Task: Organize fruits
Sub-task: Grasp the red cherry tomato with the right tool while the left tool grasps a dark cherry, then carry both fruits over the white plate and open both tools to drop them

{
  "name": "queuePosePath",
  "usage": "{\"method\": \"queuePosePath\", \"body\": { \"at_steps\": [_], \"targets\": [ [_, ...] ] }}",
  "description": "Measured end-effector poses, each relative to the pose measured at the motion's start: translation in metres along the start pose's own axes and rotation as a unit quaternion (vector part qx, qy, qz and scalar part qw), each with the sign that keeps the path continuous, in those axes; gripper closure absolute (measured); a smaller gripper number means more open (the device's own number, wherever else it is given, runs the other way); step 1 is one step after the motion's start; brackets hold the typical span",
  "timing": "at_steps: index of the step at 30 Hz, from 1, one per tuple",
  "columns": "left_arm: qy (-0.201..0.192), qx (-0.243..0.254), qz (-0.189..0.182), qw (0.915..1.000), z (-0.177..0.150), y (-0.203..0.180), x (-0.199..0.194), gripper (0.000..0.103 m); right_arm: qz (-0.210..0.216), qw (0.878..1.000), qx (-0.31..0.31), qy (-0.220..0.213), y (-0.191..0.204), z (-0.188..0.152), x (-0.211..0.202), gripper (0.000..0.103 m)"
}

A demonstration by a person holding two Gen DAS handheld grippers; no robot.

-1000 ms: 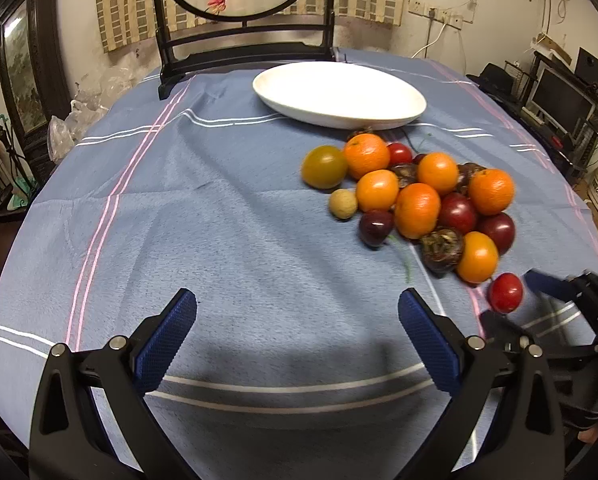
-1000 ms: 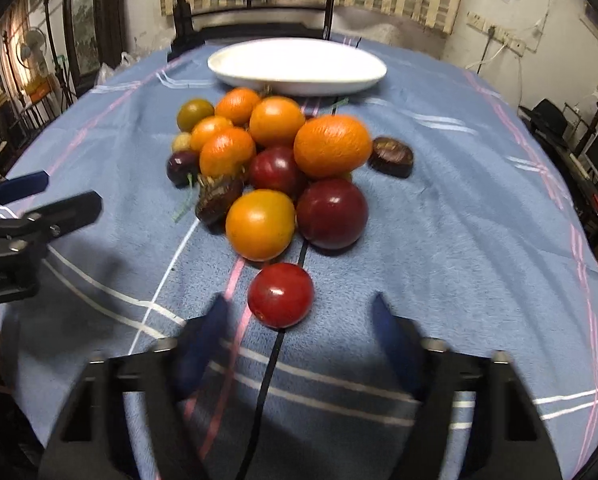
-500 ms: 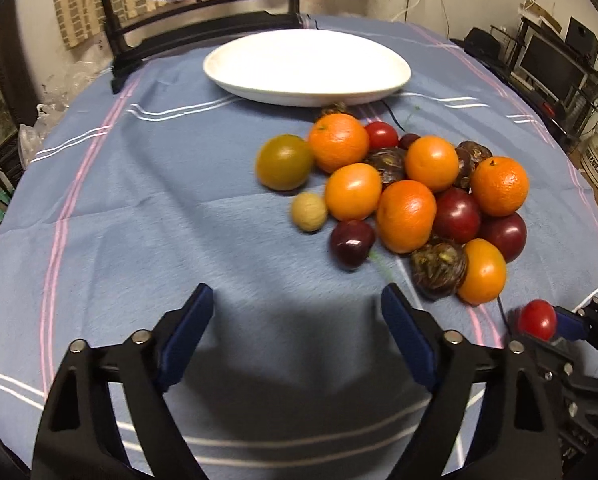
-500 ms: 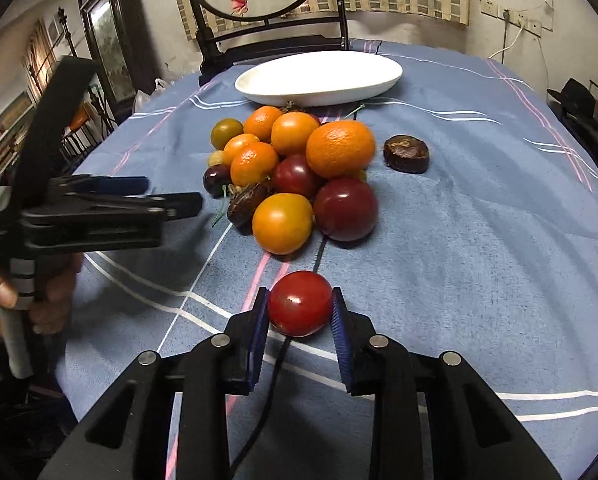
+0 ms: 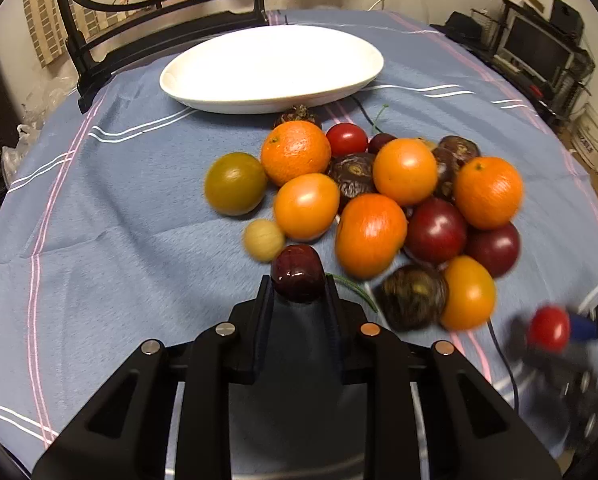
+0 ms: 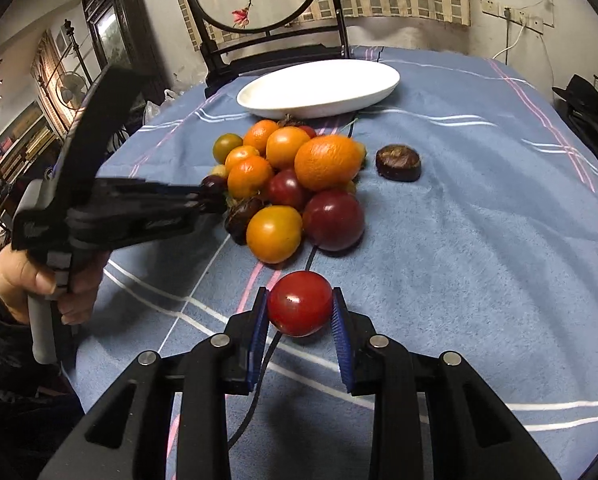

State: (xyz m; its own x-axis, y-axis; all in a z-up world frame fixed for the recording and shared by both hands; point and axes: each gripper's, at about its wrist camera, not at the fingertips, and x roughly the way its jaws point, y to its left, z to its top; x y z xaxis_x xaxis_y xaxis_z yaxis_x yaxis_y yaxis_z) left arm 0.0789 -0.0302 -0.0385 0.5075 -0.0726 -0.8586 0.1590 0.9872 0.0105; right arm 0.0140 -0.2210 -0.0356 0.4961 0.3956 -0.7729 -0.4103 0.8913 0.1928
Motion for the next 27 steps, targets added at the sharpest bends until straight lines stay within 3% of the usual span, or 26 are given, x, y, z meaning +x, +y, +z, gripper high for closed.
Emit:
{"method": "queuePosePath", "body": {
  "at_steps": [3,6,10,13,18,22,24,26,27],
  "targets": [
    [-0.02,0.005,-0.015,0.9997,-0.004,0.012,-0.025,0.079,0.011,1.0,-0.003,-0.017,-0.002,0.012,-0.012,0.073],
    [-0.05,-0.005,-0.03,0.9983,0.008,0.028,-0.052,0.079,-0.001,0.998,-0.025,-0.049,-0.002,0.047,-0.025,0.072],
    [-0.099,-0.014,-0.014,0.9949,0.056,0.04,-0.069,0.079,-0.017,0.995,-0.05,-0.09,0.001,0.108,-0.02,0.072],
    [-0.097,-0.022,-0.004,0.995,0.098,0.045,-0.049,0.079,-0.019,0.994,-0.054,-0.093,0.002,0.152,0.005,0.072],
    [-0.055,-0.043,0.022,0.9973,0.152,0.055,0.021,0.079,-0.022,0.998,-0.041,-0.029,0.0,0.207,0.089,0.072],
    [-0.023,-0.043,0.03,0.9983,0.161,0.058,0.057,0.078,-0.033,0.999,-0.031,0.027,-0.007,0.219,0.138,0.07],
    [-0.02,-0.048,0.038,0.9979,0.16,0.058,0.062,0.067,-0.04,0.998,-0.025,0.039,-0.009,0.22,0.146,0.061],
    [-0.029,-0.057,0.041,0.9971,0.157,0.061,0.057,0.048,-0.046,0.998,-0.022,0.03,-0.011,0.219,0.14,0.057],
    [-0.034,-0.063,0.038,0.9967,0.154,0.063,0.052,0.045,-0.043,0.999,-0.023,0.023,-0.01,0.217,0.134,0.054]
  ]
}}
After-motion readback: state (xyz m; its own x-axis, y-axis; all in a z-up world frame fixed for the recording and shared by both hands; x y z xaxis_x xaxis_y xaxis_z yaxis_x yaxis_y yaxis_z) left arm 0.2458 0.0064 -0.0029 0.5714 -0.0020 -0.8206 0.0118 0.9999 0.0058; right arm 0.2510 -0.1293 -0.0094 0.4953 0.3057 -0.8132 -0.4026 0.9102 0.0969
